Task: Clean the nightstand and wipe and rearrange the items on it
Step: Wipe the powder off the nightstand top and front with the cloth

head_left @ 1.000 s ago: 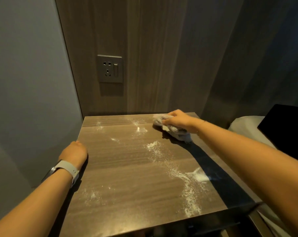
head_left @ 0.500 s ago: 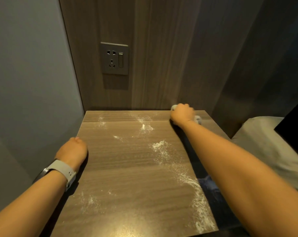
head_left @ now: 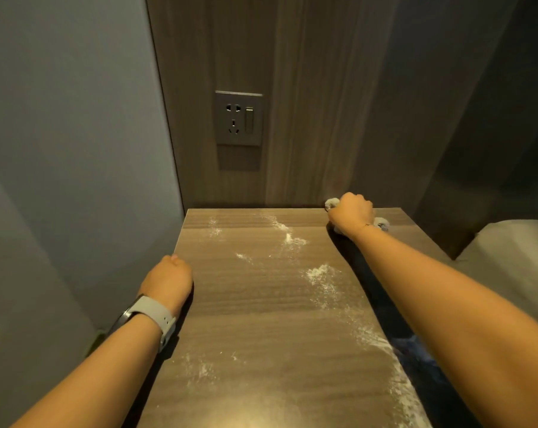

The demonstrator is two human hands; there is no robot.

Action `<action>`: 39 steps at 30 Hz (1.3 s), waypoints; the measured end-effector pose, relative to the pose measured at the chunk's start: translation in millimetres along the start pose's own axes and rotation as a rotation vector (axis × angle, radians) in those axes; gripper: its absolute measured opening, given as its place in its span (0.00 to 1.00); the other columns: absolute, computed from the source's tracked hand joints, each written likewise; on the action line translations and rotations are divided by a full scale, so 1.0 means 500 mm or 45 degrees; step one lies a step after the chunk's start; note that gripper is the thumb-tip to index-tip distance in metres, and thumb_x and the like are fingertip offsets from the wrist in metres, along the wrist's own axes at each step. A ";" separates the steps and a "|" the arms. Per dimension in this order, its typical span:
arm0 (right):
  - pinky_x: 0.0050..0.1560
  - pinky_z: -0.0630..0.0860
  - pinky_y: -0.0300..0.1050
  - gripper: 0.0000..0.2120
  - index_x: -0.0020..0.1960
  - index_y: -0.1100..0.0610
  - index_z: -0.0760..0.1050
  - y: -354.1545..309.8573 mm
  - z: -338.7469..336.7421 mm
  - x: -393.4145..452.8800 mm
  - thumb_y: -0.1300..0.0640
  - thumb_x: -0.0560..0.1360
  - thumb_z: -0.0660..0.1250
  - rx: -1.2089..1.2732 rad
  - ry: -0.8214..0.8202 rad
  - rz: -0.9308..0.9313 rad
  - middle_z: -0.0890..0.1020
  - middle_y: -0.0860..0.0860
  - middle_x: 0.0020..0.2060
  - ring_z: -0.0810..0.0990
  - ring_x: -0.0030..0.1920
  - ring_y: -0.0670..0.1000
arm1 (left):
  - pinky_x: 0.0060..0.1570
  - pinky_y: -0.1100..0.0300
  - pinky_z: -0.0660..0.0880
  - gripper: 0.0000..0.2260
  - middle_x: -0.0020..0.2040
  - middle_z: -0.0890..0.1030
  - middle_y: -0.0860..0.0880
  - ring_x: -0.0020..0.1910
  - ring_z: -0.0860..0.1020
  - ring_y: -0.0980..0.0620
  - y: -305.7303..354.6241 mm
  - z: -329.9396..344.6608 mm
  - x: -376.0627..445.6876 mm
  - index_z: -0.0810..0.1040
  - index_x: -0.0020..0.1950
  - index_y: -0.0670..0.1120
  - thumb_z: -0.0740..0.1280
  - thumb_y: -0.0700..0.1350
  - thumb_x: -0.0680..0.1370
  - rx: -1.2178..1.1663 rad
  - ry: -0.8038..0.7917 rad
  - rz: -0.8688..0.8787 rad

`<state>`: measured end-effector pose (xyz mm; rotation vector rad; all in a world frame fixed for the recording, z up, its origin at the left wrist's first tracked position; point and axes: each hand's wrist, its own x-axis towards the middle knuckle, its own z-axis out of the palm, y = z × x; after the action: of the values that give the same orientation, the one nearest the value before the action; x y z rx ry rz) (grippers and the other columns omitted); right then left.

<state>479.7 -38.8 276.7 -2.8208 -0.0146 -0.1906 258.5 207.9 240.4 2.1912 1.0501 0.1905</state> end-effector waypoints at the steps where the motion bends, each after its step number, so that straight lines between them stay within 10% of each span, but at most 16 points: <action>1: 0.54 0.73 0.53 0.14 0.55 0.62 0.76 -0.034 0.018 -0.009 0.55 0.75 0.63 0.021 -0.001 -0.056 0.77 0.61 0.55 0.74 0.58 0.64 | 0.61 0.49 0.67 0.20 0.67 0.71 0.35 0.64 0.71 0.36 0.000 -0.001 -0.001 0.69 0.66 0.36 0.46 0.45 0.84 0.005 -0.001 0.006; 11: 0.39 0.69 0.47 0.08 0.40 0.56 0.77 -0.142 0.026 -0.090 0.52 0.75 0.67 0.282 -0.467 -0.728 0.79 0.55 0.39 0.77 0.42 0.54 | 0.60 0.49 0.66 0.17 0.66 0.70 0.34 0.64 0.70 0.36 0.015 -0.014 -0.019 0.70 0.64 0.32 0.47 0.38 0.83 0.062 -0.031 0.030; 20: 0.45 0.73 0.35 0.04 0.48 0.56 0.77 -0.099 -0.108 -0.257 0.60 0.78 0.64 0.369 -1.013 -0.950 0.74 0.50 0.50 0.74 0.45 0.44 | 0.59 0.50 0.67 0.18 0.65 0.72 0.35 0.63 0.72 0.37 0.008 -0.012 -0.012 0.70 0.65 0.36 0.47 0.43 0.83 -0.048 -0.048 -0.043; 32: 0.60 0.67 0.53 0.13 0.57 0.59 0.77 -0.207 0.065 -0.091 0.55 0.76 0.63 -0.085 0.022 -0.306 0.73 0.56 0.58 0.71 0.58 0.61 | 0.53 0.53 0.68 0.19 0.62 0.75 0.38 0.59 0.74 0.39 -0.007 0.002 0.004 0.71 0.64 0.39 0.46 0.46 0.84 -0.101 -0.013 -0.039; 39: 0.62 0.68 0.53 0.15 0.61 0.55 0.78 -0.244 0.059 -0.132 0.55 0.76 0.63 0.016 -0.077 -0.500 0.73 0.56 0.58 0.70 0.58 0.60 | 0.55 0.50 0.70 0.19 0.61 0.76 0.38 0.58 0.75 0.38 -0.007 0.001 0.000 0.72 0.63 0.39 0.46 0.46 0.83 -0.119 -0.043 -0.056</action>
<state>414.5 87.1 277.6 -2.7807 -0.5827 -0.1911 256.7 209.1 237.7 2.0792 1.0489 0.1782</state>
